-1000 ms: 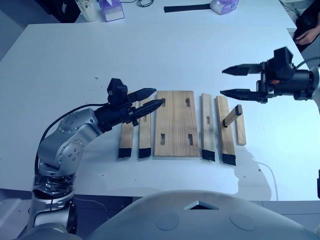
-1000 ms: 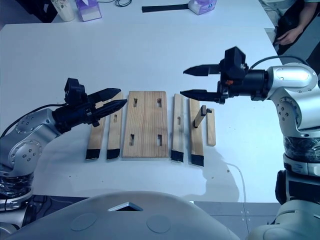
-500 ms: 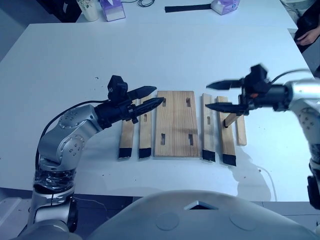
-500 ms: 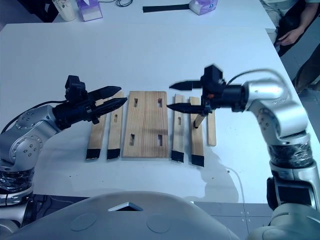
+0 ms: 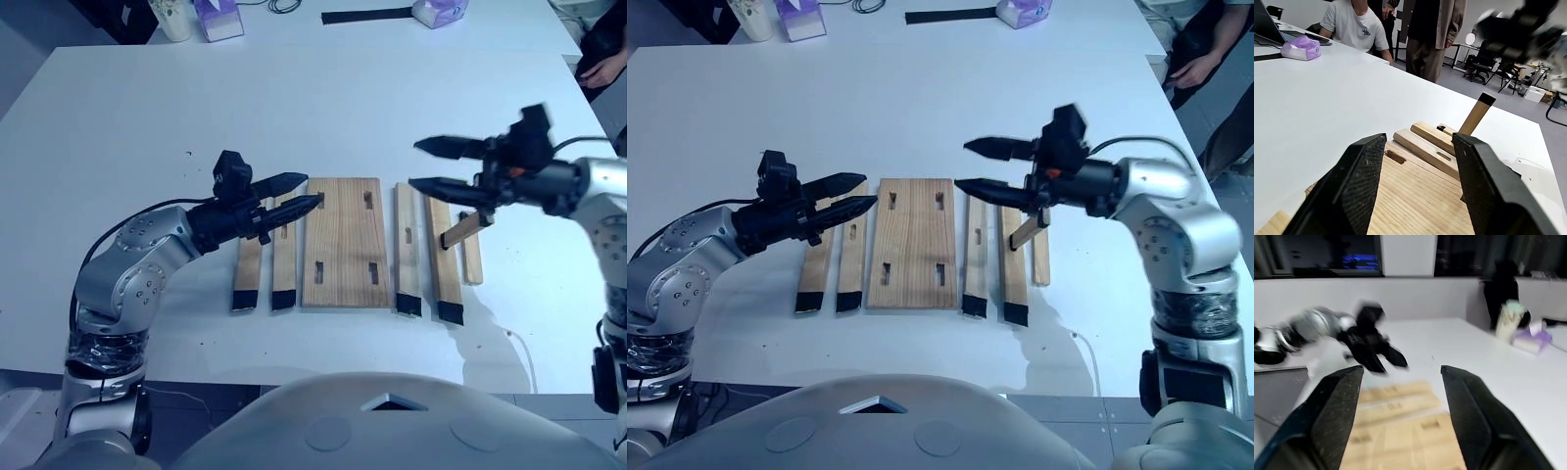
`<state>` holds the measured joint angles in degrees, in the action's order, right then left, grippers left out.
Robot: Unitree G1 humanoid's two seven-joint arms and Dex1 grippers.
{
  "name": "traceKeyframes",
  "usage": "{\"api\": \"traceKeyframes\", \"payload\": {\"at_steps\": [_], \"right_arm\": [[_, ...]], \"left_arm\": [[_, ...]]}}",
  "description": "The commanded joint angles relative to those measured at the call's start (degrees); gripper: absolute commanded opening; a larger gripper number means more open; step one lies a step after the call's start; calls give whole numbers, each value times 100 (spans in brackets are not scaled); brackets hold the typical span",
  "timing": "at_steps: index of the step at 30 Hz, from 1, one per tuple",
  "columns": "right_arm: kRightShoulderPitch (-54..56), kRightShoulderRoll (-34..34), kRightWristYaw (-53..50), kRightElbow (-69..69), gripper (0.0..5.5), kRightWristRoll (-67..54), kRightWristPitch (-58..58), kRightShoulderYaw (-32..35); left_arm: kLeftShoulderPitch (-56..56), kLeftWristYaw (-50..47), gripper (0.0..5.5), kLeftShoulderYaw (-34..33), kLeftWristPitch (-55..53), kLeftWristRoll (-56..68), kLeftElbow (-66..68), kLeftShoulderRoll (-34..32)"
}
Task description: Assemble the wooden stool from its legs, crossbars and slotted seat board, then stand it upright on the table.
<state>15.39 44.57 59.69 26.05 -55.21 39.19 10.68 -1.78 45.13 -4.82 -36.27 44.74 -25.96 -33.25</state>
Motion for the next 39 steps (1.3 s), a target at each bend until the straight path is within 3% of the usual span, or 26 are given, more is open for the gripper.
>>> {"api": "traceKeyframes", "payload": {"at_steps": [1, 5, 9, 11, 13, 27, 32, 39], "right_arm": [[-826, 501, -72, 920, 291, -729, 626, 449], [-2335, 839, 207, 1325, 291, -513, 769, 697], [-4536, 1044, 505, 1384, 345, 1097, 70, 801], [-5111, 1006, 242, 1350, 381, 1854, -269, 707], [-5403, 1014, 171, 1382, 383, 2194, -371, 755], [-4385, 39, -2170, 1682, 383, 2875, 560, -183], [-4173, -419, -2967, 1909, 457, 2815, 1235, -291], [-4185, -723, -3528, 2189, 457, 2818, 1804, -569]], "left_arm": [[317, -170, 251, -183, 62, -17, -208, 25], [594, -328, 251, -262, 107, -16, -412, 73], [1069, -528, 251, -445, 137, 45, -734, 131], [1363, -619, 251, -527, 153, 50, -912, 162], [1596, -691, 251, -590, 175, 38, -1059, 190], [1526, -944, 251, -480, 176, 42, -1136, 245], [1480, -931, 251, -467, 191, 20, -1090, 226], [1458, -934, 251, -486, 185, 19, -1067, 194]]}}
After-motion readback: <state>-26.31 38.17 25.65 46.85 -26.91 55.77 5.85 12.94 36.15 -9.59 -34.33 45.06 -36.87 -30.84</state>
